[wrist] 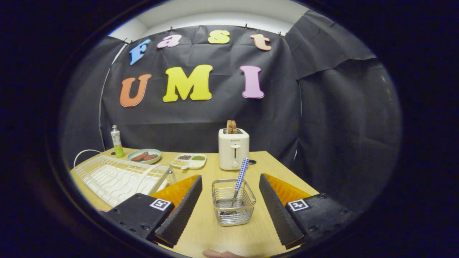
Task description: Take the plate from the dish rack, then take the spoon from the basket and place it into the plate.
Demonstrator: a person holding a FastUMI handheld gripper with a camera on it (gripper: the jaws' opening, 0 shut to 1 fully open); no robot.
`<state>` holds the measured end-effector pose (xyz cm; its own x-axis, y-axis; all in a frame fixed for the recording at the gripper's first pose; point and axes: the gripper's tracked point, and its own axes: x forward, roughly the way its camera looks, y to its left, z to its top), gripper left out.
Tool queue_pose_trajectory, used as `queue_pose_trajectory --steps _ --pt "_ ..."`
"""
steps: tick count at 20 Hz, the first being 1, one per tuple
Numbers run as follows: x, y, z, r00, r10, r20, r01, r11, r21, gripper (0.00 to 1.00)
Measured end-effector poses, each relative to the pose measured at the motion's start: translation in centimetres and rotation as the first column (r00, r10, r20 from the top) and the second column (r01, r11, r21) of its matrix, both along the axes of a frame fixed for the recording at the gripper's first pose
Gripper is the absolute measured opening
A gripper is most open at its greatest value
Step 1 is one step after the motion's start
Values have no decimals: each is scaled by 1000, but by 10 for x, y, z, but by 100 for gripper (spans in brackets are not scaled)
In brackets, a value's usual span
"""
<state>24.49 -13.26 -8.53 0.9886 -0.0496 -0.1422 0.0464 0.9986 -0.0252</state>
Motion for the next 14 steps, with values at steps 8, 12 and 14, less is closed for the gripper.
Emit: queue_pose_trajectory --steps 8,12,14 --pt "76 -22 -4 998 -16 -66 23 994 105 90" --pt "83 -10 -24 989 27 -143 -13 995 98 57" --pt "85 -4 -21 991 55 -126 -39 991 125 45"
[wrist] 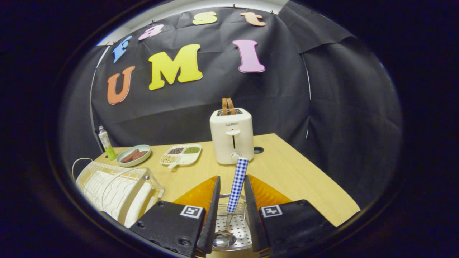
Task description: Take the plate from the dish rack, then take the spoon from the basket and place it into the plate.
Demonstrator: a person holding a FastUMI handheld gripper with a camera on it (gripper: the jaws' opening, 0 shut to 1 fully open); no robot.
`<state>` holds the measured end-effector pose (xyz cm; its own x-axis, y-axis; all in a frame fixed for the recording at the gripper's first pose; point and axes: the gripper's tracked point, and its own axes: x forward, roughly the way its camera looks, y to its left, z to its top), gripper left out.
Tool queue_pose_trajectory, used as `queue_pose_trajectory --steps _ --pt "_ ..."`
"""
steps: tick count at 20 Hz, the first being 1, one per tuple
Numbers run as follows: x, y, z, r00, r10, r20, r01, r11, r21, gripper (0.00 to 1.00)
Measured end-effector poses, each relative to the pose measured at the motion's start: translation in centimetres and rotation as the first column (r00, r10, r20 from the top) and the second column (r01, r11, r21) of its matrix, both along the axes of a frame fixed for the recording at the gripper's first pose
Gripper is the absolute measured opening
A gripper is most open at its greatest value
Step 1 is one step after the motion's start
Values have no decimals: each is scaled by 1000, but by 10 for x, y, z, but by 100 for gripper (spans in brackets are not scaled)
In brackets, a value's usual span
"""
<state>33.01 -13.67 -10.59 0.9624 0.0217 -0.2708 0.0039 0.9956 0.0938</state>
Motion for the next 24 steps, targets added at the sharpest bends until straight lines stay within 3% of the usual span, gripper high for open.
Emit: queue_pose_trajectory --steps 3,12,19,24 --pt "-8 7 12 999 20 42 -21 999 29 18" --pt "-54 25 85 980 21 196 -5 996 -86 17" --pt "-129 69 163 936 86 341 -54 993 -103 17" --pt "-193 112 183 909 132 395 -102 990 -97 17"
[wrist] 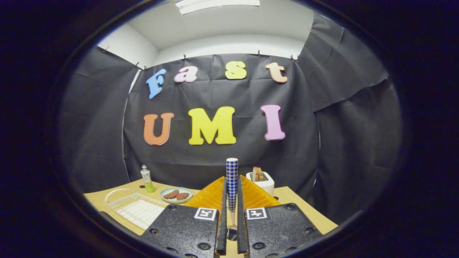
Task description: Take the plate from the dish rack, then take the spoon from the basket and place it into the plate.
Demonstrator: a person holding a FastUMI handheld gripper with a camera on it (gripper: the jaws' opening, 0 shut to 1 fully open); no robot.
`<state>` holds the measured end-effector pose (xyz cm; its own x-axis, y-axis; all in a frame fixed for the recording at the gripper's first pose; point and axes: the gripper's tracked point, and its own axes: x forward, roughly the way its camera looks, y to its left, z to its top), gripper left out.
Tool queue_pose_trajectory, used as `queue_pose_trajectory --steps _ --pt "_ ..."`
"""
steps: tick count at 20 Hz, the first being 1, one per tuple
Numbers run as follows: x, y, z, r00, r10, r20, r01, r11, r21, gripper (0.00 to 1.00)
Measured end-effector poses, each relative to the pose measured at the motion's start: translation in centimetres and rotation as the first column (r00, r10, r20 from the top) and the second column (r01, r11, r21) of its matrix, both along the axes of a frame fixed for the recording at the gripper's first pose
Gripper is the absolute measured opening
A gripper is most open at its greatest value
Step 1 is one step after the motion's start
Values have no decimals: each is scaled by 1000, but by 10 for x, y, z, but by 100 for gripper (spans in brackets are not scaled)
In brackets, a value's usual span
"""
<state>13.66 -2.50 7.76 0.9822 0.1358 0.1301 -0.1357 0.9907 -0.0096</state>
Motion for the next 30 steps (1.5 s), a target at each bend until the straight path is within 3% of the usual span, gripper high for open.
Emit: queue_pose_trajectory --steps 4,10,15,19,30 --pt "-49 49 -17 997 61 37 -60 998 -30 17" --pt "-105 122 -83 989 146 19 -146 989 -2 17" --pt "-130 149 -146 994 109 -3 -109 994 21 17" --pt "-132 170 -204 989 104 -105 -102 995 23 17" --pt "-142 158 -229 991 76 -110 -75 997 10 18"
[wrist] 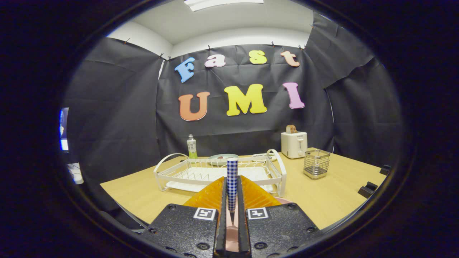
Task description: Take the plate from the dish rack, then take the spoon from the basket and place it into the plate.
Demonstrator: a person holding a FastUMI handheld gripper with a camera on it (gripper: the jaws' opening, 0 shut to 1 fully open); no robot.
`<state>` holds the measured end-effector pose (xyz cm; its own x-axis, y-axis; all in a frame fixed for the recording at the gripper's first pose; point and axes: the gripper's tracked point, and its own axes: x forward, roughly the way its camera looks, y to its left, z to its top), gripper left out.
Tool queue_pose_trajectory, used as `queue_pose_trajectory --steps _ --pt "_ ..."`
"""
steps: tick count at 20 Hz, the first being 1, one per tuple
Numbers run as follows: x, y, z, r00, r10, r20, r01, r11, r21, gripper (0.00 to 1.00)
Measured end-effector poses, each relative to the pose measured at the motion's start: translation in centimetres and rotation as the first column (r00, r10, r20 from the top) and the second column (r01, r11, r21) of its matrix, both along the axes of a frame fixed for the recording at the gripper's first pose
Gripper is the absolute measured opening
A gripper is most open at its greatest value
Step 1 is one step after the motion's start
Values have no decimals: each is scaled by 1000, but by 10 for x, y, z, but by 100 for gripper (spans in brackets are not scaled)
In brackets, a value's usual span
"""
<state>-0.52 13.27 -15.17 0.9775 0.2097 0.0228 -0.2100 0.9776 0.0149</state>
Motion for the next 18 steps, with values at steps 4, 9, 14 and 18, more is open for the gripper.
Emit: queue_pose_trajectory --steps 4,9,14,18 --pt "-11 -12 -2 1000 5 4 -5 1000 -7 30" --pt "-17 -51 20 999 -49 22 49 999 10 72" --pt "-23 -86 41 996 -88 0 88 996 0 100" --pt "-29 -108 61 993 -117 -16 117 993 -5 100"
